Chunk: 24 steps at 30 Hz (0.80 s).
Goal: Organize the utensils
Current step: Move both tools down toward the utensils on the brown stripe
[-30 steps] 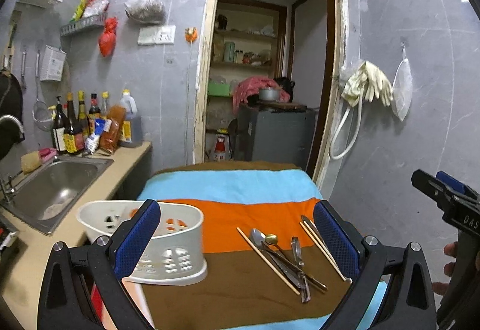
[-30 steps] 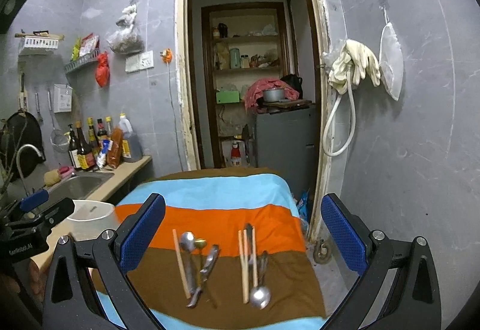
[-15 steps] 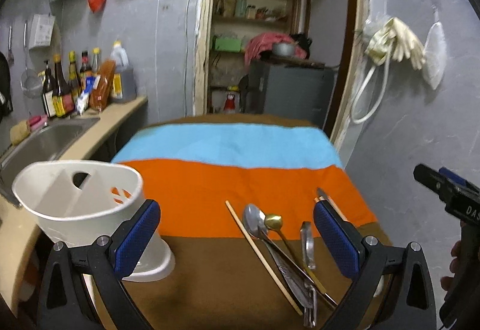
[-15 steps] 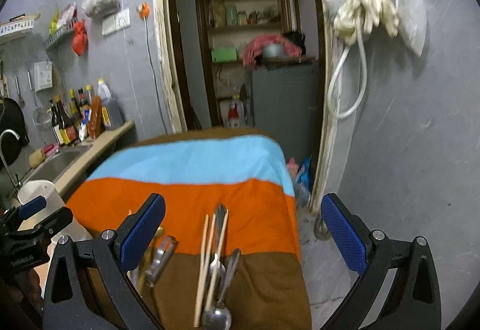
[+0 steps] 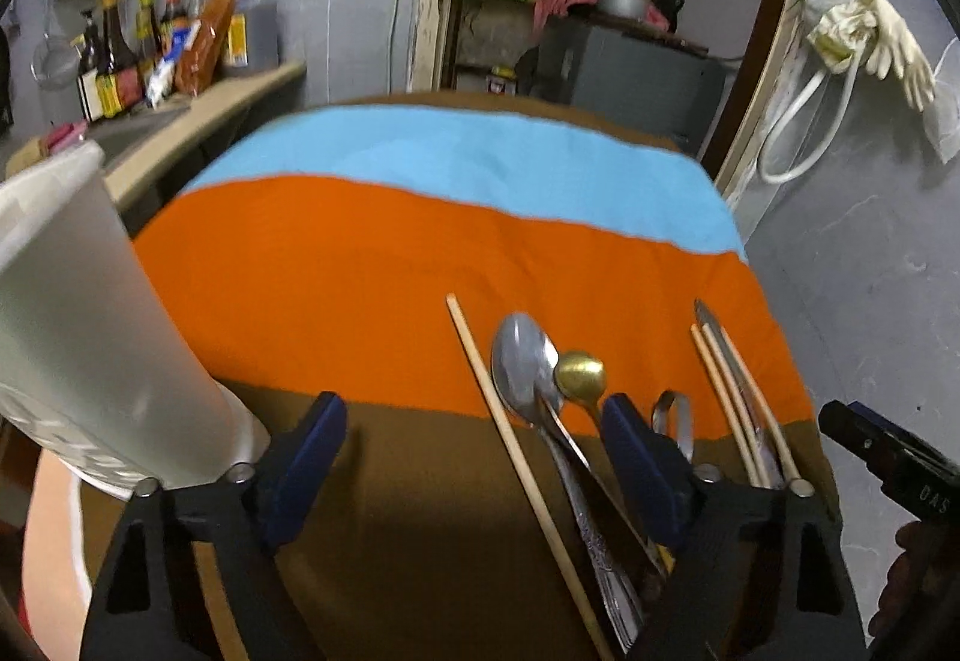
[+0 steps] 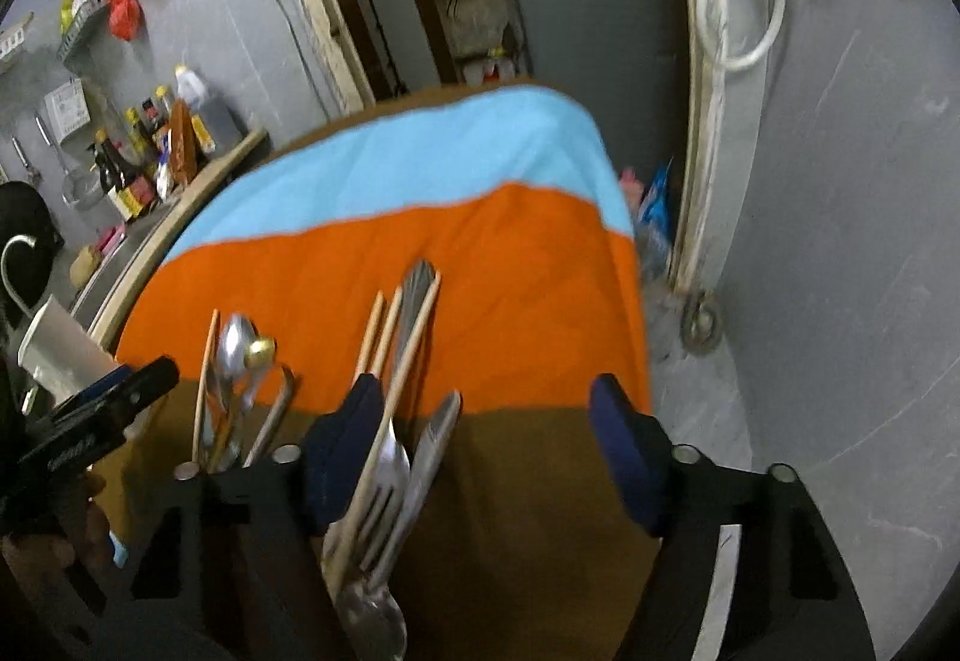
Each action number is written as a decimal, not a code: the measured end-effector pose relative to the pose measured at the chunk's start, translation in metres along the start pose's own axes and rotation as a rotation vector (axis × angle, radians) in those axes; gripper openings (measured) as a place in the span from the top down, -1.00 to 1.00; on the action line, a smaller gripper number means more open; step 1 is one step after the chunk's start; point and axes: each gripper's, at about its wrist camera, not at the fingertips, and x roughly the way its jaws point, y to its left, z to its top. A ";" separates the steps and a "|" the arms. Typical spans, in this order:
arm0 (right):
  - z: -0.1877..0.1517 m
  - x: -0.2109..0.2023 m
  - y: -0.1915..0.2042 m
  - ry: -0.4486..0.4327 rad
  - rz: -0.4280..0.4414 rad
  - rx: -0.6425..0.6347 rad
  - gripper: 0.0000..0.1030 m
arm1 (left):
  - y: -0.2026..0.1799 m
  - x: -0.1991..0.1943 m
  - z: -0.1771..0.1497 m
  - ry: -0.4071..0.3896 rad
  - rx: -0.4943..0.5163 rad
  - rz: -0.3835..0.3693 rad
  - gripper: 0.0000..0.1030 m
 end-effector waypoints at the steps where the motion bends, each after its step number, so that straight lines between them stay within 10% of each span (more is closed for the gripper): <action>1: -0.003 0.003 -0.002 0.011 0.014 0.006 -0.09 | 0.000 0.003 0.000 0.013 -0.001 -0.002 -0.41; 15: -0.023 0.023 0.003 0.104 0.132 0.001 0.47 | 0.008 0.017 -0.005 0.120 -0.064 -0.076 0.37; 24: -0.024 0.022 0.002 0.151 0.108 -0.016 0.63 | 0.003 0.025 -0.002 0.154 -0.033 -0.073 0.39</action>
